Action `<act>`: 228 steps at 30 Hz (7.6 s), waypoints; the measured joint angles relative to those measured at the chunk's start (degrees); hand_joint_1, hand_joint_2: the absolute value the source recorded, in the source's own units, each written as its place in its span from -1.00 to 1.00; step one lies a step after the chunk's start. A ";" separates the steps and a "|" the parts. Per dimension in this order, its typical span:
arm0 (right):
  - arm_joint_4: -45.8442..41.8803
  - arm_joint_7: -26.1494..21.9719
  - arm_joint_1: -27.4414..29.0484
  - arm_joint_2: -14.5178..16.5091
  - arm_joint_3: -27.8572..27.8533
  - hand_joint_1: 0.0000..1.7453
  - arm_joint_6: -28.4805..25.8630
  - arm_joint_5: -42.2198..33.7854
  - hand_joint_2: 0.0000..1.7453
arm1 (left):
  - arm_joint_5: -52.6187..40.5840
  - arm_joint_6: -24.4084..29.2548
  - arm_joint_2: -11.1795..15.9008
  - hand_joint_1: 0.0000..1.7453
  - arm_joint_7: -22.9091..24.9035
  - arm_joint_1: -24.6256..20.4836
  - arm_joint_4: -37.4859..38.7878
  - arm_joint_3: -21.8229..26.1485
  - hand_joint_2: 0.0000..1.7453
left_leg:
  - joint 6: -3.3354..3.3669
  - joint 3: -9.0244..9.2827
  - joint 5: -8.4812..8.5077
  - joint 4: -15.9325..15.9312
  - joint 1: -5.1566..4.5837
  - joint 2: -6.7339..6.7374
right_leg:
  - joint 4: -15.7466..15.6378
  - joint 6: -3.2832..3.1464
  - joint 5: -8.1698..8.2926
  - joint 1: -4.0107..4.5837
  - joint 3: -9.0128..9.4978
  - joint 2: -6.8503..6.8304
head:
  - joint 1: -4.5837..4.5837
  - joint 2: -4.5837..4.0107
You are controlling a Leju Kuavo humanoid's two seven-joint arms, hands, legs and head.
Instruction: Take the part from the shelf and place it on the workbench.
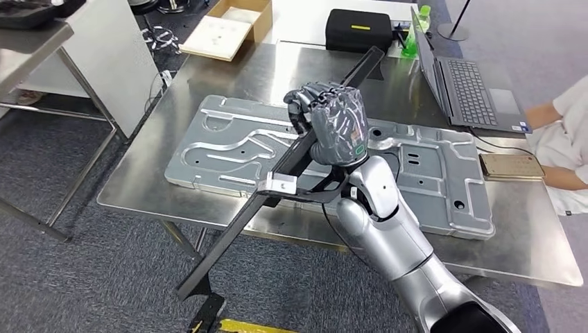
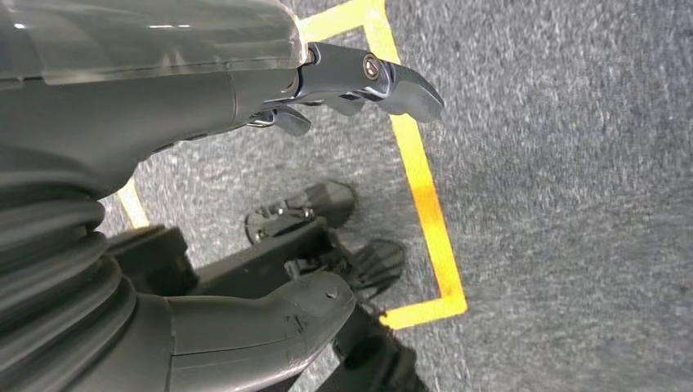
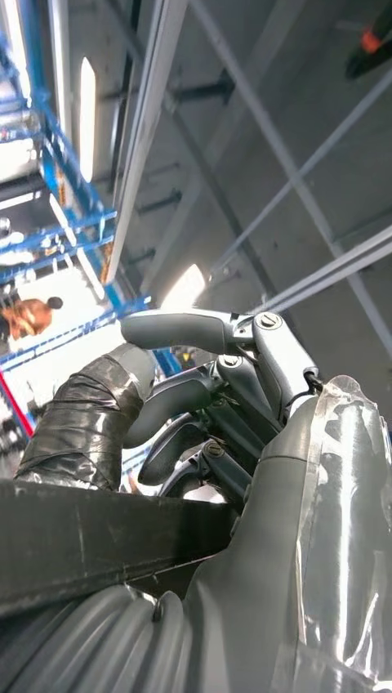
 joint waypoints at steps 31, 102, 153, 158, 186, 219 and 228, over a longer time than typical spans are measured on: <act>24.82 -2.66 -8.76 -5.93 -10.79 1.00 7.39 -10.02 1.00 | 1.28 -0.48 0.29 -1.00 -1.46 0.30 0.00 -1.35 1.00 | 0.36 -1.04 0.72 0.16 -0.31 3.44 | 0.53 0.34 -1.15 0.10 0.47 -7.23 | 0.48 0.00; 54.65 -1.77 -23.79 -17.48 -20.73 -1.00 53.60 -21.94 1.00 | 3.55 -1.37 1.78 -1.00 -3.55 1.45 0.00 -4.10 -1.00 | 1.55 -0.69 1.23 -0.33 -0.95 3.57 | 3.73 1.54 -1.65 -0.31 -0.44 -8.15 | 0.49 0.00; 16.43 -9.71 -6.25 -9.84 -18.18 -1.00 9.41 -14.92 -1.00 | 3.44 1.08 0.86 -1.00 -1.86 0.93 0.00 -5.58 -1.00 | 0.96 -0.40 1.47 -1.06 -1.20 3.40 | -0.53 -0.02 -1.09 0.34 1.82 -7.81 | 0.43 0.00; 7.77 -7.19 -4.24 -9.09 -14.03 -1.00 10.47 -13.71 -1.00 | 3.46 1.08 0.60 -1.00 -1.87 0.90 0.00 -5.69 -1.00 | 1.95 -0.14 1.95 -1.68 -0.90 3.45 | 12.95 0.91 -8.13 -0.08 -4.03 -7.91 | 0.47 0.00; -7.67 -3.00 -0.27 -6.29 4.31 -1.00 7.38 -0.64 -1.00 | 3.78 1.27 0.37 -1.00 -1.86 0.97 0.00 -5.74 -1.00 | 1.28 -0.83 1.69 -0.73 -0.95 4.17 | 3.08 0.40 -4.95 0.40 1.79 -10.38 | 0.42 0.00; -9.77 -2.88 3.63 -6.32 4.54 -1.00 4.31 -0.62 -1.00 | 3.78 4.44 0.48 -1.00 0.93 1.66 0.00 -5.74 -1.00 | 1.76 -1.40 2.47 -1.04 -0.79 2.92 | 11.37 0.87 -10.15 0.17 -0.84 -8.86 | 0.01 0.00; -9.73 -3.54 5.40 -6.54 4.54 -1.00 3.51 -0.66 -1.00 | 5.34 4.39 1.01 -1.00 -0.31 2.36 0.00 -5.60 -1.00 | 0.48 -1.97 2.68 -0.68 -0.67 -3.27 | -0.60 -0.42 -2.88 0.24 3.85 -4.11 | 0.00 0.00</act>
